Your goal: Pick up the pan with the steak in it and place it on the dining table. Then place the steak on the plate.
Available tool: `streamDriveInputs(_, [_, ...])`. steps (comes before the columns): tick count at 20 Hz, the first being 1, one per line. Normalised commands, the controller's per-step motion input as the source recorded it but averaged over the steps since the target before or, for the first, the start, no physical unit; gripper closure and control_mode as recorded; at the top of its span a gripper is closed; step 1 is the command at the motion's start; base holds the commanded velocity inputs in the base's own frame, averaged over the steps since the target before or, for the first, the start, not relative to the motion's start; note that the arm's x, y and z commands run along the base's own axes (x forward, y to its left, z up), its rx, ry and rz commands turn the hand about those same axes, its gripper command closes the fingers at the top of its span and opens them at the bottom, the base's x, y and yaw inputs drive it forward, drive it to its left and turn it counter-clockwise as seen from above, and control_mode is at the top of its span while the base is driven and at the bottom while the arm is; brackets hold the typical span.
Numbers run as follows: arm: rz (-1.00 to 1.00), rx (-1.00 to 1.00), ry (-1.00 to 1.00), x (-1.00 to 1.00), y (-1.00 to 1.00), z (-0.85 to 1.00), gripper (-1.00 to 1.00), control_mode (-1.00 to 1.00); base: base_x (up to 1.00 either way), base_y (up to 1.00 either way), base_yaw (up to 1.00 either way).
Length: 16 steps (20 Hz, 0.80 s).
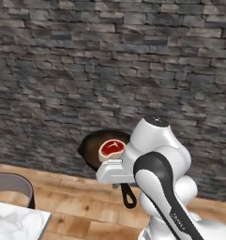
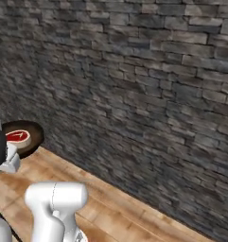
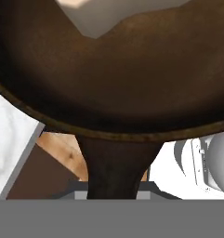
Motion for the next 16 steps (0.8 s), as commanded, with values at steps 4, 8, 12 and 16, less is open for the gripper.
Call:
streamDriveInputs(4, [0.0,0.0,0.0,0.0,0.0,0.0,1.0,1.0,0.0,0.0,0.48])
streamDriveInputs(8, [0.0,0.0,0.0,0.0,0.0,0.0,1.0,1.0,0.0,0.0,0.48])
streamDriveInputs(12, [0.0,0.0,0.0,0.0,0.0,0.0,1.0,1.0,0.0,0.0,0.49])
streamDriveInputs(16, [0.0,0.0,0.0,0.0,0.0,0.0,1.0,1.0,0.0,0.0,0.5])
